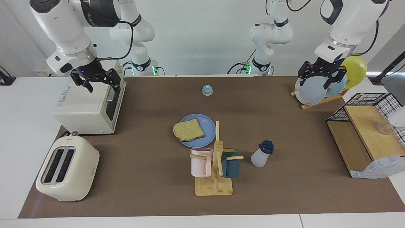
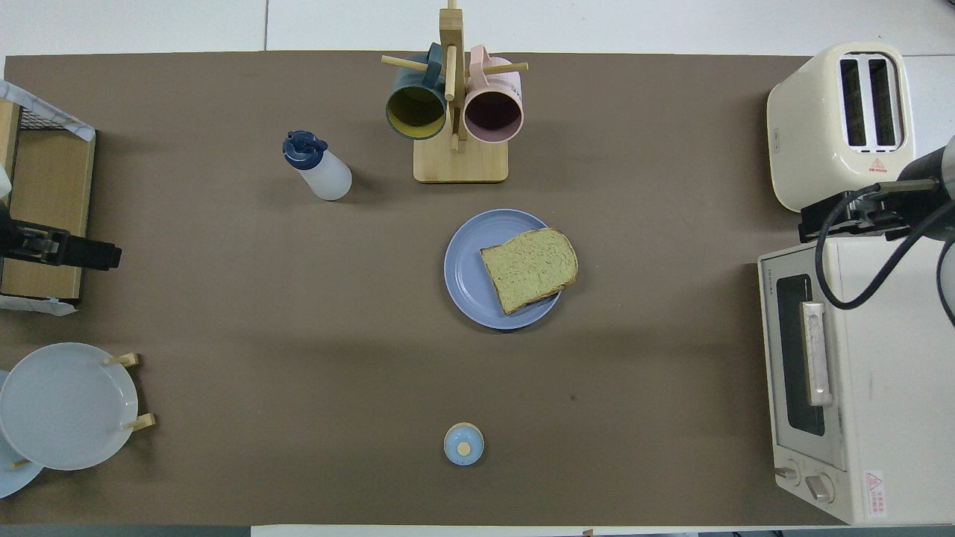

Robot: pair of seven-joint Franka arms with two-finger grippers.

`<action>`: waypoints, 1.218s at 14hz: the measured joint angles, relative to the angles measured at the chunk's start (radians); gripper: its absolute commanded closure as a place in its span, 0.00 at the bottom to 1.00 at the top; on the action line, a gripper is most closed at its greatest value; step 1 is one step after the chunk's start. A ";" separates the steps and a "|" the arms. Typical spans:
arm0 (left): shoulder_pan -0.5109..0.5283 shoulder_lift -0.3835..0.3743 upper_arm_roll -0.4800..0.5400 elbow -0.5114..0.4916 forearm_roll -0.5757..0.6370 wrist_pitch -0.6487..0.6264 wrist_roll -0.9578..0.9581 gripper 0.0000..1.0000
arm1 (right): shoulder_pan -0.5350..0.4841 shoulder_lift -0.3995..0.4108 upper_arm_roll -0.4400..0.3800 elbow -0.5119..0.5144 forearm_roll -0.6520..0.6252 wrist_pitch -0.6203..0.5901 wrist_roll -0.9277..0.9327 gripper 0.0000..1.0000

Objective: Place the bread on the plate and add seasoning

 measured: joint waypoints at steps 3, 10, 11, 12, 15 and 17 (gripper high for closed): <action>0.053 0.090 -0.044 0.189 0.000 -0.152 0.000 0.00 | 0.000 0.000 0.000 0.000 0.000 0.000 0.000 0.00; 0.051 0.071 -0.059 0.053 -0.001 -0.033 -0.001 0.00 | 0.000 0.000 0.000 0.001 0.000 0.000 0.000 0.00; 0.051 0.066 -0.060 0.047 -0.001 -0.034 -0.001 0.00 | 0.000 0.000 0.000 0.001 0.000 0.000 0.000 0.00; 0.051 0.060 -0.060 0.045 -0.001 -0.041 -0.002 0.00 | 0.000 -0.001 0.000 0.001 0.000 0.000 0.000 0.00; 0.051 0.043 -0.058 0.045 -0.001 -0.068 -0.038 0.00 | 0.000 -0.001 0.000 0.001 0.000 0.000 0.000 0.00; 0.051 0.041 -0.058 0.045 -0.001 -0.069 -0.050 0.00 | 0.000 -0.001 0.000 0.001 0.000 0.000 0.000 0.00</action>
